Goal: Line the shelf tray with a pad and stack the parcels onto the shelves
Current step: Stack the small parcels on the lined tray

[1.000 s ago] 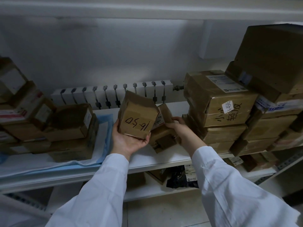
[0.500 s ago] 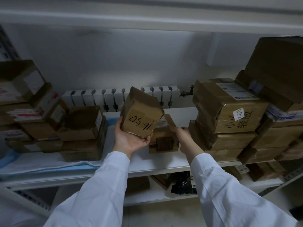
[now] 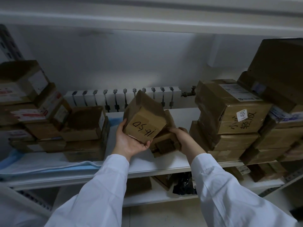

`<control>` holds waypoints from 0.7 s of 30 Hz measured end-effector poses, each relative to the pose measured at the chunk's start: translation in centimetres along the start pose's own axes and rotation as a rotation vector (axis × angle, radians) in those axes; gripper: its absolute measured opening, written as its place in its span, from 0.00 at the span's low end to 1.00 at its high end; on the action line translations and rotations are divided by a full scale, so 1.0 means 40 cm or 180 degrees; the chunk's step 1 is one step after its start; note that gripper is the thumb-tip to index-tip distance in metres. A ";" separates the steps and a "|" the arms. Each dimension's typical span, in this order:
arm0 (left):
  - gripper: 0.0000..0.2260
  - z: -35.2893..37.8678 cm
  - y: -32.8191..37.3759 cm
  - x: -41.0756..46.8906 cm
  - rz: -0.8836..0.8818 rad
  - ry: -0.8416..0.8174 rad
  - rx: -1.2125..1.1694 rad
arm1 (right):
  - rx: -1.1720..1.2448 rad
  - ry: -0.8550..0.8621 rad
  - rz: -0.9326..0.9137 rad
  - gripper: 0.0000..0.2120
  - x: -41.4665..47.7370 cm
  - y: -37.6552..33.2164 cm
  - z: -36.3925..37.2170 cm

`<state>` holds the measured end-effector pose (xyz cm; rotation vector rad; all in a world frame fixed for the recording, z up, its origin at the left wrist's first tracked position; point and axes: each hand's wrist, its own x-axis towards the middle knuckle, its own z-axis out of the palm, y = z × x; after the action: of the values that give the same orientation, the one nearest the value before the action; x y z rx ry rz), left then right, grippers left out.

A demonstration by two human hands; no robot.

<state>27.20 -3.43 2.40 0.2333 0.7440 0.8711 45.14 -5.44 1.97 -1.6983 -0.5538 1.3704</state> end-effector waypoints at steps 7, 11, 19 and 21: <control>0.26 0.018 0.061 -0.047 0.0360 -0.0060 0.0082 | 0.0524 -0.0233 -0.0040 0.20 -0.047 -0.027 0.012; 0.25 0.016 0.119 -0.080 0.0630 -0.0004 0.0093 | 0.0516 -0.0358 -0.0378 0.35 -0.060 -0.051 0.051; 0.20 0.002 0.236 -0.176 0.1243 0.0406 0.0732 | 0.0358 -0.0622 -0.0623 0.33 -0.078 -0.075 0.150; 0.21 -0.007 0.261 -0.197 0.1405 0.0615 0.0772 | 0.0397 -0.0633 -0.0681 0.28 -0.082 -0.080 0.177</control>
<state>17.37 -2.80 11.05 0.5492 1.0002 1.2332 38.05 -3.85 6.28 -1.3699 -0.7250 1.3949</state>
